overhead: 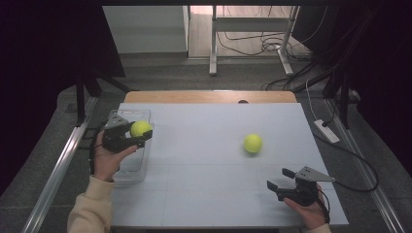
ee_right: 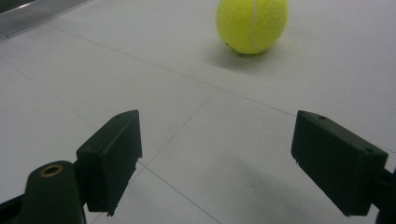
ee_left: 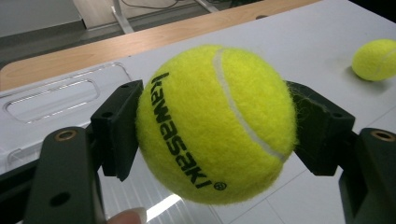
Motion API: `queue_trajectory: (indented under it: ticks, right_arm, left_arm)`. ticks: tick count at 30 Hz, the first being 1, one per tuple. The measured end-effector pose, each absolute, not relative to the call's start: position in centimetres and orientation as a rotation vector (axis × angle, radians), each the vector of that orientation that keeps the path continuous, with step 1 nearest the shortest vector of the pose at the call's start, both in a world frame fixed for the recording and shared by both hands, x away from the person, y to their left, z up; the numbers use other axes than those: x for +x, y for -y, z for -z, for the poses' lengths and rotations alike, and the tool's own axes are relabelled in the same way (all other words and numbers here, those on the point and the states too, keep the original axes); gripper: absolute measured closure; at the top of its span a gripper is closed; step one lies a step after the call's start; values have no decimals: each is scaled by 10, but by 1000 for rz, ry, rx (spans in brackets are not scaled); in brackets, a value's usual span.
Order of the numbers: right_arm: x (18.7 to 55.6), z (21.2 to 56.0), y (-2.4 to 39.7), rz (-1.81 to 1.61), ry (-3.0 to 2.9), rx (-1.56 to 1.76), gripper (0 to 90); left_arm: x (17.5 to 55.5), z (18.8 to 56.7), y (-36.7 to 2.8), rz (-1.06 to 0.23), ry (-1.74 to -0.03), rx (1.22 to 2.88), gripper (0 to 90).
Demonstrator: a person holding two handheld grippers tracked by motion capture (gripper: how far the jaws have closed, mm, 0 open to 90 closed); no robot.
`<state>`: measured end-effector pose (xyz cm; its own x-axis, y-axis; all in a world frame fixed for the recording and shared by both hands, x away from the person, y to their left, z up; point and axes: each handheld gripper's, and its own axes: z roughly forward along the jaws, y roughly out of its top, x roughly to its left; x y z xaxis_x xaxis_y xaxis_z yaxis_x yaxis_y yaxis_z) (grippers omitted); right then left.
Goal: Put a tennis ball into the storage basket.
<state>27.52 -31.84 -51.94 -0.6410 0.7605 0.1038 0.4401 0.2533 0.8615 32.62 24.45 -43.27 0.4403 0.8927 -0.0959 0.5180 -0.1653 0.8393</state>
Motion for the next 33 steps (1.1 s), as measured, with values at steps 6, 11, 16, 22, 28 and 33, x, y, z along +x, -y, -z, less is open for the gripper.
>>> queue_trajectory:
  ticks: [6, 11, 16, 22, 28, 33]
  right_arm:
    - [274, 520, 319, -1344, -2194, 1110, 162]
    - [274, 520, 320, -1343, -2189, 1117, 163]
    - [273, 519, 320, -1342, -2185, 1118, 163]
    - [274, 519, 319, -1340, -2184, 1112, 164]
    - [274, 520, 320, -1336, -2185, 1121, 164]
    - [274, 521, 319, -1333, -2186, 1122, 164]
  left_arm:
    - [329, 432, -250, -554, -1223, 1812, 272]
    - [331, 430, -252, -565, -1232, 1813, 272]
    - [334, 429, -256, -568, -1243, 1806, 272]
    - [337, 430, -261, -569, -1263, 1800, 272]
    - [338, 430, -264, -573, -1272, 1798, 272]
    - [341, 430, -268, -585, -1290, 1793, 272]
